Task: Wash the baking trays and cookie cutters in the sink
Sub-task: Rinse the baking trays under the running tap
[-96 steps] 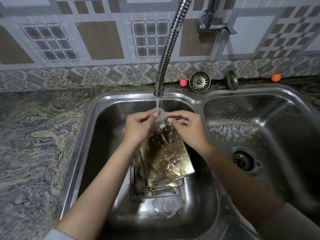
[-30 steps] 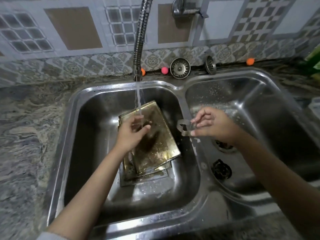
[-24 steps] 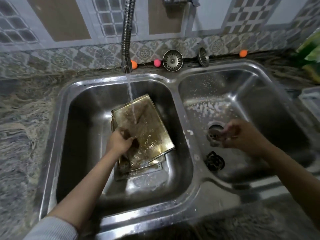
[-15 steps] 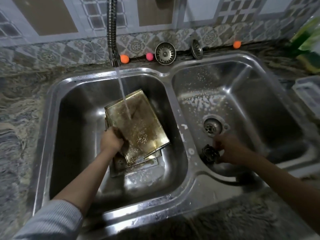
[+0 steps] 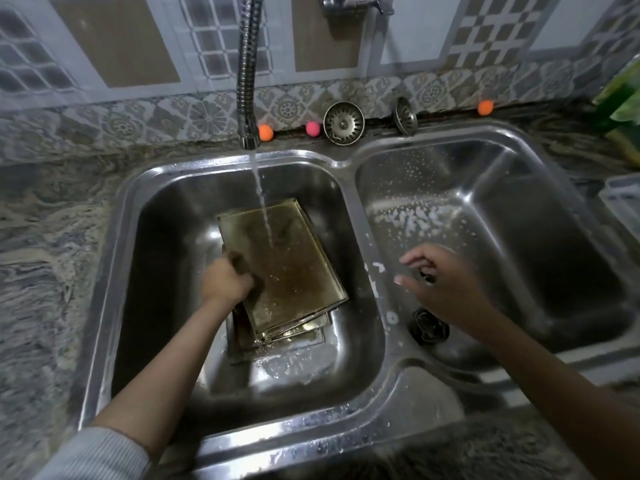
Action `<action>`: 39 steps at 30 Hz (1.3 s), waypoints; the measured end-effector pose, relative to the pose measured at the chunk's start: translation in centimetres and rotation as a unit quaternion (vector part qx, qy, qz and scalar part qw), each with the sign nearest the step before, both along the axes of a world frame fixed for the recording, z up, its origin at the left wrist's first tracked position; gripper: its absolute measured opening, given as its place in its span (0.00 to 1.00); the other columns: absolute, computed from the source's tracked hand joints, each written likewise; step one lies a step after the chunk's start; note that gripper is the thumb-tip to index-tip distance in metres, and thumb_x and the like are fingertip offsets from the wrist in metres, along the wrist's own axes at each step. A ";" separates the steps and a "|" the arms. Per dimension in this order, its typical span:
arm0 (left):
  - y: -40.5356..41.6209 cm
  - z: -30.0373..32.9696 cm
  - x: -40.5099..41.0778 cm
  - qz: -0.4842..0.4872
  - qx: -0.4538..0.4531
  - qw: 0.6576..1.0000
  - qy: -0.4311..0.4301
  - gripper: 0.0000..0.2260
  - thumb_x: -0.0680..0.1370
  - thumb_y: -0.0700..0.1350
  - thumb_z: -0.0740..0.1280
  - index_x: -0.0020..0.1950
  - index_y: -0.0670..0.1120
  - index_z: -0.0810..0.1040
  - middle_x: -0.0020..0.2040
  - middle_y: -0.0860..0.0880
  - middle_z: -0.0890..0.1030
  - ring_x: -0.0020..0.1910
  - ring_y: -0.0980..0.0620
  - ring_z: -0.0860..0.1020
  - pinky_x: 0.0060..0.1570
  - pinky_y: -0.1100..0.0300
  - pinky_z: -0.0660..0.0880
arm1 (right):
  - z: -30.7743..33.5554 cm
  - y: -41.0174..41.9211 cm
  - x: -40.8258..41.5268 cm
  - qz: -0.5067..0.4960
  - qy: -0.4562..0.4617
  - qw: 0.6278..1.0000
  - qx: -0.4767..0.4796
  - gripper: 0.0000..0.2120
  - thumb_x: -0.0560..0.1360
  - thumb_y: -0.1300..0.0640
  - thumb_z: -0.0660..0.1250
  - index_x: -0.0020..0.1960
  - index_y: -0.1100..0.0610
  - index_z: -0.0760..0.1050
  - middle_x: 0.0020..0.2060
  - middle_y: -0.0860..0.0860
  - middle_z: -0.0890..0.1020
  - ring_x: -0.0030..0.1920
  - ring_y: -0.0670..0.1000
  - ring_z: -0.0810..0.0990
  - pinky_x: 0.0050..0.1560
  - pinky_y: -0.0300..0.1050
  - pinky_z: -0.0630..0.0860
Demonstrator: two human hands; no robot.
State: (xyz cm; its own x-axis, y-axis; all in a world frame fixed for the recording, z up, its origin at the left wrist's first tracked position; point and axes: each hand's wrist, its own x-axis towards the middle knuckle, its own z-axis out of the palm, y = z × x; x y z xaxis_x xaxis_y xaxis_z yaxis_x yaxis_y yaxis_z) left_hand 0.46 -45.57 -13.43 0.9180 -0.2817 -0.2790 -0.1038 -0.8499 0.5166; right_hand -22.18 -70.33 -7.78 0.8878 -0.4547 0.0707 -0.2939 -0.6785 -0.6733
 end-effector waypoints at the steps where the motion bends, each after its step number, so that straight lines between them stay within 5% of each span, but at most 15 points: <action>1: 0.1 0.5 0.0 0.002 -0.008 1.000 -0.012 0.20 0.72 0.41 0.68 0.65 0.44 0.75 0.57 0.43 0.81 0.56 0.41 0.78 0.50 0.56 0.74 | 0.1 0.9 0.9 0.011 -0.035 0.999 -0.005 0.10 0.69 0.60 0.75 0.47 0.53 0.77 0.41 0.45 0.80 0.45 0.46 0.79 0.49 0.43 0.78; 6: 0.6 2.3 0.0 0.060 -0.190 0.977 0.075 0.20 0.76 0.37 0.66 0.67 0.50 0.72 0.60 0.46 0.78 0.48 0.49 0.81 0.48 0.48 0.81 | 0.0 5.8 5.1 0.055 -0.063 0.991 0.107 0.10 0.72 0.58 0.73 0.51 0.50 0.77 0.48 0.44 0.80 0.51 0.39 0.78 0.50 0.29 0.72; 9: 0.5 3.1 -0.3 0.094 -0.291 0.945 0.111 0.21 0.76 0.34 0.66 0.65 0.53 0.73 0.62 0.46 0.77 0.54 0.48 0.80 0.51 0.46 0.80 | -0.3 9.2 7.2 0.122 0.001 0.985 0.120 0.18 0.76 0.53 0.68 0.65 0.52 0.73 0.62 0.46 0.76 0.62 0.40 0.73 0.62 0.34 0.68; 11: 0.4 4.1 -1.1 0.118 -0.346 0.923 0.118 0.21 0.76 0.32 0.63 0.63 0.53 0.73 0.61 0.46 0.78 0.54 0.47 0.79 0.48 0.50 0.80 | -0.8 10.8 8.8 0.188 0.064 0.978 0.068 0.27 0.79 0.47 0.62 0.76 0.52 0.60 0.74 0.47 0.63 0.74 0.45 0.59 0.74 0.44 0.57; 14: 1.0 5.5 -2.5 0.113 -0.400 0.901 0.123 0.21 0.78 0.30 0.60 0.64 0.52 0.73 0.58 0.48 0.78 0.54 0.48 0.78 0.49 0.53 0.77 | -1.4 9.6 12.7 0.190 0.151 0.962 -0.124 0.33 0.80 0.39 0.49 0.79 0.51 0.43 0.78 0.47 0.42 0.77 0.48 0.40 0.75 0.56 0.39; 18: 1.2 6.0 -4.3 0.052 -0.420 0.900 0.107 0.22 0.78 0.29 0.60 0.62 0.55 0.74 0.60 0.50 0.77 0.58 0.51 0.77 0.58 0.51 0.74 | 0.0 8.7 18.2 0.085 0.222 0.955 -0.178 0.34 0.80 0.38 0.43 0.78 0.55 0.38 0.77 0.55 0.36 0.76 0.55 0.34 0.72 0.62 0.35; 23: 1.6 5.9 -3.2 0.146 -0.465 0.867 0.107 0.23 0.77 0.29 0.60 0.59 0.58 0.75 0.58 0.48 0.78 0.56 0.52 0.77 0.59 0.46 0.74 | 0.6 12.5 15.6 0.323 0.130 0.909 -0.231 0.28 0.82 0.44 0.46 0.78 0.48 0.40 0.77 0.46 0.38 0.76 0.48 0.35 0.74 0.57 0.36; 25: 2.3 5.7 -2.9 0.144 -0.462 0.869 0.110 0.24 0.77 0.30 0.61 0.58 0.60 0.76 0.58 0.45 0.78 0.54 0.49 0.76 0.55 0.47 0.74 | 0.4 9.8 16.4 0.275 0.132 0.915 -0.263 0.29 0.81 0.41 0.46 0.78 0.47 0.41 0.78 0.49 0.39 0.77 0.51 0.37 0.73 0.57 0.37; 29: 1.0 6.5 -4.4 0.051 -0.448 0.888 0.086 0.22 0.77 0.29 0.61 0.62 0.54 0.75 0.60 0.58 0.75 0.59 0.59 0.73 0.61 0.61 0.70 | 1.4 8.0 19.0 0.090 0.189 0.952 -0.223 0.32 0.81 0.40 0.44 0.78 0.54 0.42 0.77 0.57 0.40 0.77 0.59 0.38 0.73 0.65 0.39; 31: 0.7 6.9 -3.7 0.080 -0.456 0.884 0.059 0.23 0.77 0.29 0.62 0.59 0.57 0.75 0.54 0.56 0.77 0.48 0.62 0.75 0.52 0.62 0.73 | 1.3 10.6 18.0 0.192 0.134 0.953 -0.192 0.31 0.81 0.41 0.45 0.78 0.52 0.40 0.78 0.52 0.40 0.77 0.54 0.36 0.73 0.66 0.39; 34: 2.2 6.9 -1.9 0.140 -0.454 0.878 0.058 0.24 0.77 0.31 0.63 0.57 0.62 0.76 0.55 0.47 0.79 0.46 0.54 0.78 0.51 0.44 0.77 | 0.6 10.7 15.4 0.308 0.106 0.922 -0.208 0.29 0.81 0.40 0.45 0.77 0.45 0.37 0.76 0.46 0.36 0.76 0.49 0.34 0.73 0.58 0.34; 39: 1.1 7.1 -3.4 0.082 -0.454 0.885 0.069 0.24 0.77 0.31 0.62 0.58 0.61 0.76 0.53 0.40 0.77 0.47 0.47 0.75 0.52 0.45 0.75 | 1.4 8.6 18.8 0.117 0.179 0.961 -0.173 0.32 0.81 0.41 0.44 0.78 0.55 0.41 0.77 0.55 0.37 0.76 0.56 0.32 0.73 0.66 0.37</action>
